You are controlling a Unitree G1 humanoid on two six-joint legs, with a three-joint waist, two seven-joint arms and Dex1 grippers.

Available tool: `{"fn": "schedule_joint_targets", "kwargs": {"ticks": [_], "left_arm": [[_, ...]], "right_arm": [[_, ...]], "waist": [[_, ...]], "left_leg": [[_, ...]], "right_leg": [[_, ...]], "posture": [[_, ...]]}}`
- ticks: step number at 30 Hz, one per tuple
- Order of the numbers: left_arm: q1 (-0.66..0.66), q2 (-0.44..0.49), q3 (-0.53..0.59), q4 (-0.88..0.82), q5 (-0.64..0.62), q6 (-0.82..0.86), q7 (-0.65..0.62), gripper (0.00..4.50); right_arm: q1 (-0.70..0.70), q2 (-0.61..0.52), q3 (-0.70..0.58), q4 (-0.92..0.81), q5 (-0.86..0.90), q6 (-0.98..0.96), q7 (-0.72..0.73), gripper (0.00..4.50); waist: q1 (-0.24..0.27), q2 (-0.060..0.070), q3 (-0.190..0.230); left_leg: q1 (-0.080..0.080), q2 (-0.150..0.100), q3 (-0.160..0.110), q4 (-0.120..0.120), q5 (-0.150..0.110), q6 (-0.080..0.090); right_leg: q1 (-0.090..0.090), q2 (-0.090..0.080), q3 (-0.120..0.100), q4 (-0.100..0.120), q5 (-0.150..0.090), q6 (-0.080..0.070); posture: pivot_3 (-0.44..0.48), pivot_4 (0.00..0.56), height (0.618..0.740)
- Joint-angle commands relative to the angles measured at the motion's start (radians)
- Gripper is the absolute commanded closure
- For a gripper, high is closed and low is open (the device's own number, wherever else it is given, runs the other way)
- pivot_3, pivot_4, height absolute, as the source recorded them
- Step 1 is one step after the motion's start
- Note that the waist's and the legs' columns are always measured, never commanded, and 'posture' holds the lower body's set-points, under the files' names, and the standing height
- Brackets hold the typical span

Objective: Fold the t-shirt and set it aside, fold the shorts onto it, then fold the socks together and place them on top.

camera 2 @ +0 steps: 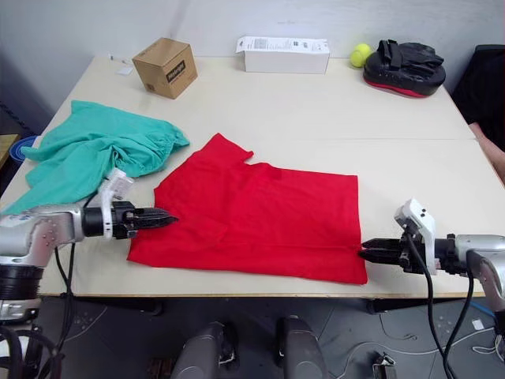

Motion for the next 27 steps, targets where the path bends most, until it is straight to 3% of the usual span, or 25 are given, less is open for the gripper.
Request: {"fn": "schedule_joint_targets", "kwargs": {"ticks": [1,4,6,8,12,18,23,27], "left_arm": [[0.005,0.040,0.099,-0.115,-0.085,0.016,-0.031,1.11],[0.078,0.094,0.087,-0.288,-0.097,-0.073,-0.112,0.21],[0.119,0.103,0.060,-0.376,-0.087,-0.131,-0.134,0.01],[0.139,0.086,0.009,-0.426,-0.067,-0.174,-0.130,0.00],[0.193,0.076,-0.168,-0.438,0.119,-0.418,-0.143,0.89],[0.154,0.025,-0.315,-0.274,0.303,-0.614,-0.116,2.84],[0.154,0.004,-0.357,-0.196,0.360,-0.658,-0.127,4.43],[0.150,-0.023,-0.362,-0.167,0.370,-0.635,-0.111,4.47]], "right_arm": [[0.017,-0.047,-0.094,-0.036,-0.015,-0.099,0.030,1.49],[0.036,-0.041,-0.135,-0.143,-0.002,-0.169,0.042,0.54],[0.044,-0.032,-0.128,-0.238,0.023,-0.163,0.047,0.53],[0.028,-0.004,-0.090,-0.323,0.036,-0.144,0.014,1.02],[-0.025,0.062,0.057,-0.438,-0.034,-0.188,-0.040,2.43],[-0.133,0.182,0.287,-0.398,-0.224,-0.311,-0.105,4.49],[-0.144,0.223,0.399,-0.334,-0.355,-0.377,-0.139,4.50],[-0.083,0.184,0.423,-0.293,-0.423,-0.418,-0.141,4.50]], "waist": [[0.000,0.000,0.000],[-0.003,0.000,0.000],[-0.002,0.000,0.000],[0.000,0.000,0.000],[-0.001,0.000,0.000],[0.000,0.000,0.000],[0.000,0.000,0.000],[0.001,0.000,-0.001]], "left_leg": [[0.000,0.000,0.000,0.000,0.000,0.000],[0.000,0.000,0.000,0.000,-0.001,-0.001],[0.002,0.000,0.001,-0.002,-0.002,-0.005],[0.002,0.000,0.000,-0.003,-0.002,-0.006],[0.002,0.000,0.000,-0.002,-0.003,-0.005],[0.000,0.000,0.000,-0.002,-0.005,-0.001],[-0.001,0.000,0.000,-0.001,-0.005,0.006],[0.000,0.000,0.000,-0.001,-0.006,0.006]], "right_leg": [[0.000,0.000,0.000,0.000,0.000,0.000],[0.000,0.000,0.000,-0.001,0.000,0.000],[0.001,0.000,0.001,-0.001,0.000,0.000],[0.001,0.000,0.001,-0.001,0.000,0.000],[0.001,0.001,0.000,-0.001,-0.001,-0.002],[0.000,0.000,0.000,-0.003,-0.001,-0.003],[0.000,0.000,0.000,-0.003,-0.001,-0.003],[0.001,0.000,-0.001,-0.003,-0.001,-0.003]], "posture": [[0.000,0.150,0.740],[0.000,0.150,0.740],[0.000,0.150,0.740],[0.000,0.150,0.740],[0.000,0.150,0.740],[0.000,0.150,0.740],[0.000,0.150,0.740],[0.000,0.150,0.740]]}}
